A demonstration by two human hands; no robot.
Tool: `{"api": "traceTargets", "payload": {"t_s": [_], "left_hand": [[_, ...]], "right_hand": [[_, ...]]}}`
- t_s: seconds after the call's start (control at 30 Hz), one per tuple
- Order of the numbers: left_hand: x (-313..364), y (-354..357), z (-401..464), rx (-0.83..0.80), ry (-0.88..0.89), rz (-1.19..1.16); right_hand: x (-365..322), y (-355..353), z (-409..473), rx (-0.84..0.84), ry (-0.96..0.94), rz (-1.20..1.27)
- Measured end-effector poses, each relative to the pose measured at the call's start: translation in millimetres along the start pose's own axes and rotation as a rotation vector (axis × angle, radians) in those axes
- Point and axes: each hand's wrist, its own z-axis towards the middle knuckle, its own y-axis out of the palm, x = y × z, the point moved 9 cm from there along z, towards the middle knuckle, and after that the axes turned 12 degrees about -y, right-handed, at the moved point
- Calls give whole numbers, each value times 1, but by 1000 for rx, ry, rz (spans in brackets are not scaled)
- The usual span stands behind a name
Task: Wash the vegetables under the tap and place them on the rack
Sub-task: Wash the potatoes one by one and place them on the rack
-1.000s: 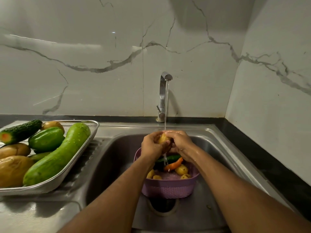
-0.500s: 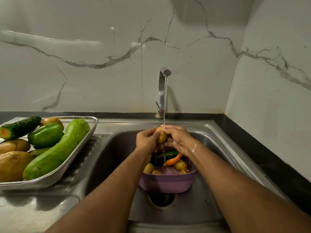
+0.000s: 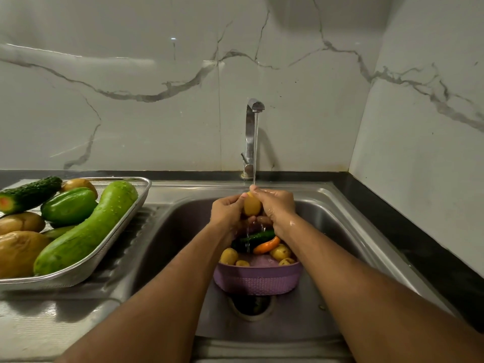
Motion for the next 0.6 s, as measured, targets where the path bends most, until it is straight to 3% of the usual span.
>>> {"api": "traceTargets", "payload": {"t_s": [0.13,0.37,0.53,0.6], "left_hand": [[0,-4,-2,-3,-12,-34],[1,5,-2,-25,1,-40],[-2,-4,-1,-11,-51,-128],[-2,-1,-2,-22,-57,-137]], "right_hand": [[-1,8,-3,-146,29,89],[-1,-2,-2,2,-42,41],[-5,10,-3,-218,-32,96],[-5,7,-3,-207,-29,120]]}}
